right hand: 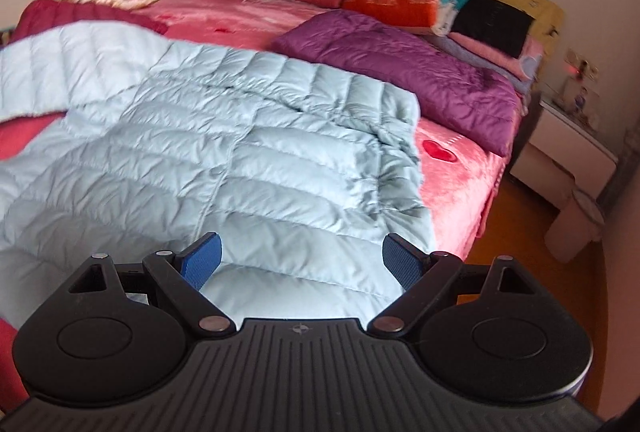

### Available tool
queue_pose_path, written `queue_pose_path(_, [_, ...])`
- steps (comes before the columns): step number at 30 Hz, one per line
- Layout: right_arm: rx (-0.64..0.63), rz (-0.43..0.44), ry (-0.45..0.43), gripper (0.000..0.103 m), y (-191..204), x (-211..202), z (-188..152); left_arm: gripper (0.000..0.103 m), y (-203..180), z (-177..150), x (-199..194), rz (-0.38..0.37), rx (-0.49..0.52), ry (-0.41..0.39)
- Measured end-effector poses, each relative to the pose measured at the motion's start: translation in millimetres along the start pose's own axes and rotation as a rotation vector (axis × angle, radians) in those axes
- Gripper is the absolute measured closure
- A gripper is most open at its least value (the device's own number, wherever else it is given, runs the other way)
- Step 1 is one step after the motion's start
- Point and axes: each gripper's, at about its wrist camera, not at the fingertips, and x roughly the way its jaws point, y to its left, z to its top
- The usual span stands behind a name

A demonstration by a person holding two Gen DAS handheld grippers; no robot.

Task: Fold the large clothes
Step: 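Grasp the opposite jacket edge with the left gripper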

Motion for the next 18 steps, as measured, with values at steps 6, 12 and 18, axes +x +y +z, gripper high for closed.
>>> queue_pose_path(6, [-0.065,0.018,0.023,0.0,18.1,11.0,2.2,0.015,-7.9,6.3,7.9,-0.031,0.005,-0.008])
queue_pose_path(12, [-0.049,0.021,0.022,0.0,15.5,10.9,2.0,0.029,-25.7,4.6,7.2,-0.012,0.107,-0.035])
queue_pose_path(18, [-0.022,0.014,0.009,0.0,9.5,11.2,2.8,0.069,-57.3,-2.0,-3.0,0.032,0.269,-0.079])
